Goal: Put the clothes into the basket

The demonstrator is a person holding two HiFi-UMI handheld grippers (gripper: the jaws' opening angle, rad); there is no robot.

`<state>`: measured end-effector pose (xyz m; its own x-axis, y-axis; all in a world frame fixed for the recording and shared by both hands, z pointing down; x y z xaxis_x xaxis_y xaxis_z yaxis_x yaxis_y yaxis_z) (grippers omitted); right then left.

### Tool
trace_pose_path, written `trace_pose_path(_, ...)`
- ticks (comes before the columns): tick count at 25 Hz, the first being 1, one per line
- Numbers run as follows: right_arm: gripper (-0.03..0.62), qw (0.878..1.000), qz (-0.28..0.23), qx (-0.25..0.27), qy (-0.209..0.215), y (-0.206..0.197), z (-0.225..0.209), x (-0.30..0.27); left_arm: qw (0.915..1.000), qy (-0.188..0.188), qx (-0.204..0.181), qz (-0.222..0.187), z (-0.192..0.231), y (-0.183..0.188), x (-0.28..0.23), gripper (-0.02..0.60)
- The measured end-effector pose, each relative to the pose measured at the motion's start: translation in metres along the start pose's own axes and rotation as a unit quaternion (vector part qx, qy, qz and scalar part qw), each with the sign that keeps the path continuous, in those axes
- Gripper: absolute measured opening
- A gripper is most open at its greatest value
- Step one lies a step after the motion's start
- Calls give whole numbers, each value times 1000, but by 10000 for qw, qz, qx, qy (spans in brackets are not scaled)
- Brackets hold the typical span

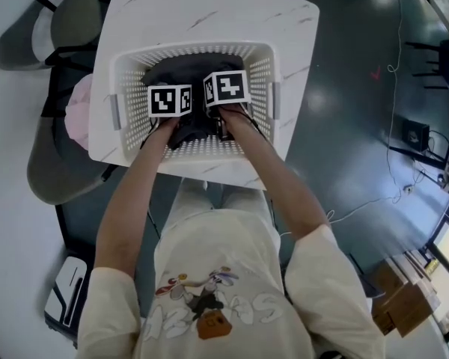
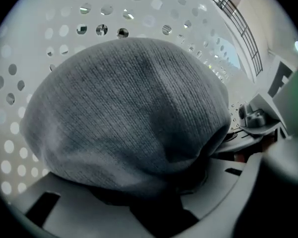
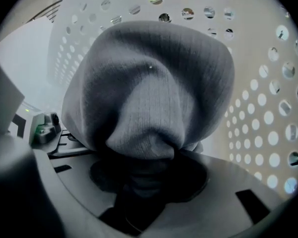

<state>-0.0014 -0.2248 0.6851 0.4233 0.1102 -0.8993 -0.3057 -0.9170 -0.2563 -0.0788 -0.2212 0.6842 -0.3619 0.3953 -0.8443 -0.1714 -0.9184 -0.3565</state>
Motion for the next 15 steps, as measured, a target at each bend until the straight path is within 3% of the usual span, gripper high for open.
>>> trace_pose_path(3, 178, 9999, 14, -49, 98, 0, 3, 0, 9999, -142, 22, 36, 5, 1, 4, 192)
trace_pose_path(8, 196, 9994, -63, -115, 317, 0, 1, 7, 9995, -190, 147, 185, 10, 1, 10, 267)
trace_pose_path(15, 233, 9995, -83, -140, 263, -4, 2, 16, 9996, -139, -81, 223, 13, -3, 24, 324)
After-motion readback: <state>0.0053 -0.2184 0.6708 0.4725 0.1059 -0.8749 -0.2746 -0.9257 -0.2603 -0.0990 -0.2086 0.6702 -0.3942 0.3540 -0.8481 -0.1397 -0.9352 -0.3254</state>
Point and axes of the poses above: the fingertips, and each gripper's own axes: x backward along the fingers, z to its left, y out of its top, the point moved 2 cm from there along x, backward along the fingers, and after that the axes turned 5 degrees about x, right-handed, at the moved point
